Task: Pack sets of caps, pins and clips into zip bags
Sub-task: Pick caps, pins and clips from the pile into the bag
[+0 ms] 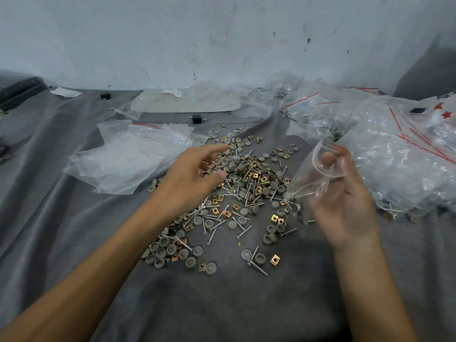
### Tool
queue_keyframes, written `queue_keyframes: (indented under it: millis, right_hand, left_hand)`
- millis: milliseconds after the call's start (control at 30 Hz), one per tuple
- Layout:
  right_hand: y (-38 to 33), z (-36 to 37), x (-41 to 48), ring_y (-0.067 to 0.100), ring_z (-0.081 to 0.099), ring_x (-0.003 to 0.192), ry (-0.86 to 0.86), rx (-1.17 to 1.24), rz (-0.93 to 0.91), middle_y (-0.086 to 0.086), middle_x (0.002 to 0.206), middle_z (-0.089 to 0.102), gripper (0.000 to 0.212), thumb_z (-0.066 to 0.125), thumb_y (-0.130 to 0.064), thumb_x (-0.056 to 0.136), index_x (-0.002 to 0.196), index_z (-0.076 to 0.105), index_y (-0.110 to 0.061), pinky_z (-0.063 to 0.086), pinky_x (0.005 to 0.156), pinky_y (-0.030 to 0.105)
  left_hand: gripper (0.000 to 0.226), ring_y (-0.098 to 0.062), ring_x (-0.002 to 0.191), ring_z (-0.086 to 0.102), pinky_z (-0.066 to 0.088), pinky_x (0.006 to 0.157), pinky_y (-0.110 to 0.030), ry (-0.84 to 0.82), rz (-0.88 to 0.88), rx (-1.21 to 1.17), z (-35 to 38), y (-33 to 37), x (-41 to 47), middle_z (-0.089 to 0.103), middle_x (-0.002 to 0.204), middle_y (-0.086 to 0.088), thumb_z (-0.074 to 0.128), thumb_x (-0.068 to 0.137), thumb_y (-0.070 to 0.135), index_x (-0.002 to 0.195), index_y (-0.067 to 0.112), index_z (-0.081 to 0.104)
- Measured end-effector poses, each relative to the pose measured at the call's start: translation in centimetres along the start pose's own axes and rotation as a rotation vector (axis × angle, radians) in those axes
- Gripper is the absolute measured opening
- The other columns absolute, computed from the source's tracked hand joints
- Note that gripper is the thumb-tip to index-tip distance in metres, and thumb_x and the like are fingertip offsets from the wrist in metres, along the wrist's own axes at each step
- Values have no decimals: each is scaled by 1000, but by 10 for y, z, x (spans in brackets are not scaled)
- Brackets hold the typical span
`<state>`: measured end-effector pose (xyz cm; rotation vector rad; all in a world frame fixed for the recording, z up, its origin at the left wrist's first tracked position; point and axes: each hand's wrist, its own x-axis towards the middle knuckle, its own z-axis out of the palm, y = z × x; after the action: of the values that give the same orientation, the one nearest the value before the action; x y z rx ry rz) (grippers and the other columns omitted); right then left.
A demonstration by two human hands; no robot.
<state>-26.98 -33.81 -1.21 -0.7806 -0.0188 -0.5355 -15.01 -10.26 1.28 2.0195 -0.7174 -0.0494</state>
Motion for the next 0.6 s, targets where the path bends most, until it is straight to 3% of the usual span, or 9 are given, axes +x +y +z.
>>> queue_keyframes:
  millis: [67, 133, 167, 233, 267, 300, 400, 467, 600]
  right_hand:
    - [-3, -3, 1, 10, 69, 93, 51, 167, 62, -6, 94, 72, 30, 41, -24, 109, 104, 71, -23, 53, 95, 36]
    - [-6, -6, 2, 8, 70, 100, 120, 345, 115, -5, 95, 76, 25, 47, -23, 106, 105, 72, -21, 51, 104, 36]
    - [-6, -5, 2, 7, 72, 97, 135, 368, 135, -4, 93, 77, 24, 49, -22, 105, 103, 73, -20, 53, 102, 36]
    - [-5, -6, 2, 8, 71, 90, 139, 192, 165, -7, 90, 75, 25, 48, -20, 105, 100, 72, -22, 52, 96, 40]
    - [-3, -4, 3, 11, 68, 90, 141, 81, 153, -8, 90, 72, 21, 48, -21, 103, 101, 69, -23, 52, 93, 41]
    - [-1, -2, 3, 13, 64, 89, 116, 31, 137, -8, 90, 69, 17, 49, -21, 102, 102, 66, -22, 51, 89, 40]
    - [0, 2, 1, 14, 57, 91, 34, 115, 133, -7, 88, 68, 22, 42, -22, 105, 104, 64, -21, 50, 88, 37]
    - [0, 3, 1, 15, 59, 90, 25, 34, 95, -6, 89, 67, 20, 43, -21, 103, 104, 64, -19, 46, 89, 40]
    - [0, 8, -2, 20, 59, 90, 12, -48, 48, -2, 97, 60, 17, 47, -22, 101, 103, 63, -16, 48, 83, 42]
  left_hand:
    - [8, -2, 57, 57, 45, 57, -21, 66, -56, -71, 1, -3, 0, 63, 67, 13, 70, 93, 37, 97, 30, 70]
    - [37, -11, 48, 47, 39, 50, -26, 142, -90, -85, 0, -6, -1, 55, 52, 7, 60, 95, 53, 76, 23, 71]
    - [41, -16, 49, 45, 38, 50, -29, 140, -93, -72, 0, -7, -1, 55, 54, 3, 56, 97, 54, 75, 23, 72]
    - [19, -21, 63, 56, 47, 58, -36, 93, -59, -51, 0, -7, -2, 66, 78, -2, 62, 99, 41, 93, 27, 74]
    - [11, -14, 72, 61, 50, 63, -30, 66, -54, -42, 0, -7, -2, 66, 91, -1, 66, 97, 31, 106, 30, 72]
    - [17, -6, 76, 63, 50, 65, -21, 60, -61, -53, 1, -9, -2, 66, 96, 3, 68, 96, 25, 113, 29, 69]
    - [8, 2, 76, 64, 46, 62, -9, 41, -79, -48, 4, -11, -3, 71, 88, 11, 67, 97, 27, 101, 32, 72]
    - [7, 1, 78, 65, 45, 63, -8, 21, -87, -52, 4, -11, -3, 71, 88, 14, 66, 97, 29, 98, 32, 72]
    - [9, -4, 84, 64, 48, 73, -21, -22, -95, 17, 1, -12, -6, 70, 90, 11, 67, 96, 28, 102, 32, 72]
